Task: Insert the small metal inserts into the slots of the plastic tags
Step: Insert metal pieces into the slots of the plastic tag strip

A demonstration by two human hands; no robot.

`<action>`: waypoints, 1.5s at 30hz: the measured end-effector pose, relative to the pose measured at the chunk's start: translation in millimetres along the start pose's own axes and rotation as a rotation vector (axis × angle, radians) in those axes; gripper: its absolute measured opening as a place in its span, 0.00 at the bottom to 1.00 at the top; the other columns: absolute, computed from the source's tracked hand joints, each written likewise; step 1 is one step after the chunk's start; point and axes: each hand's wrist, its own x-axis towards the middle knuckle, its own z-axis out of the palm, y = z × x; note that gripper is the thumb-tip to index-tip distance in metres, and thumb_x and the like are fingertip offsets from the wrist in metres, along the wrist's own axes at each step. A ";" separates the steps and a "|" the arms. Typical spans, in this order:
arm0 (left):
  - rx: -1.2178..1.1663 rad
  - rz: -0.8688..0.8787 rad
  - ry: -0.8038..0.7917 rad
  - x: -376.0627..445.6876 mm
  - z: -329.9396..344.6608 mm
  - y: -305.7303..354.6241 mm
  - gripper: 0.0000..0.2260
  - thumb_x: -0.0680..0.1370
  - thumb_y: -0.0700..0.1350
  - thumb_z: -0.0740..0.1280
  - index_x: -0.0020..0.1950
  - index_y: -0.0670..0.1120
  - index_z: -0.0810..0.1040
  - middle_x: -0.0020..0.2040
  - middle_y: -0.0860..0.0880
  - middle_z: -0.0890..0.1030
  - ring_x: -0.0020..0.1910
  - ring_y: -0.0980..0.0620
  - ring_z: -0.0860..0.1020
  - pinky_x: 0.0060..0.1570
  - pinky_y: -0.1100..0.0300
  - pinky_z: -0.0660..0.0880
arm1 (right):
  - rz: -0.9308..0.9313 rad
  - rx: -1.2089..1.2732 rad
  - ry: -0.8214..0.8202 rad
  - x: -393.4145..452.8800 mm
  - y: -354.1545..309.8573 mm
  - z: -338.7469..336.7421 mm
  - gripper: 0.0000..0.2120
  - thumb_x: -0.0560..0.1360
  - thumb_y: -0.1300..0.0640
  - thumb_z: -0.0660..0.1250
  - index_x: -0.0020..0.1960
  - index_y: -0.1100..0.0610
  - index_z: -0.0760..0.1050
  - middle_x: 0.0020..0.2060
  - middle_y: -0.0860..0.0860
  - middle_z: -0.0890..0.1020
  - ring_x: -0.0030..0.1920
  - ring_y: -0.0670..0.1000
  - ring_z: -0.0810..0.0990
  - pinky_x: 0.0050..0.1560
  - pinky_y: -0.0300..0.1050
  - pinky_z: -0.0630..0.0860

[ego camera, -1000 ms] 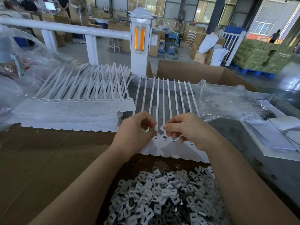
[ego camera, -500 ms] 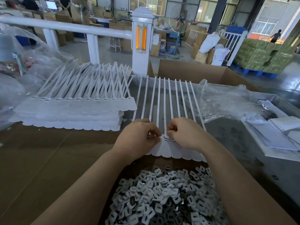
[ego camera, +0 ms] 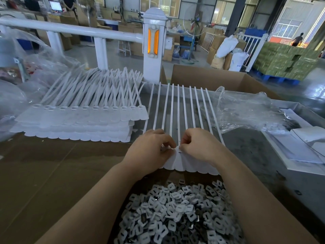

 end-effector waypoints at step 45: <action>-0.243 0.086 -0.539 -4.5 -18.6 26.5 0.03 0.72 0.48 0.76 0.44 0.55 0.87 0.41 0.61 0.82 0.42 0.61 0.78 0.42 0.68 0.74 | 0.147 0.355 -0.003 3.0 8.8 -2.5 0.09 0.79 0.57 0.63 0.50 0.62 0.79 0.40 0.57 0.85 0.35 0.52 0.83 0.46 0.53 0.82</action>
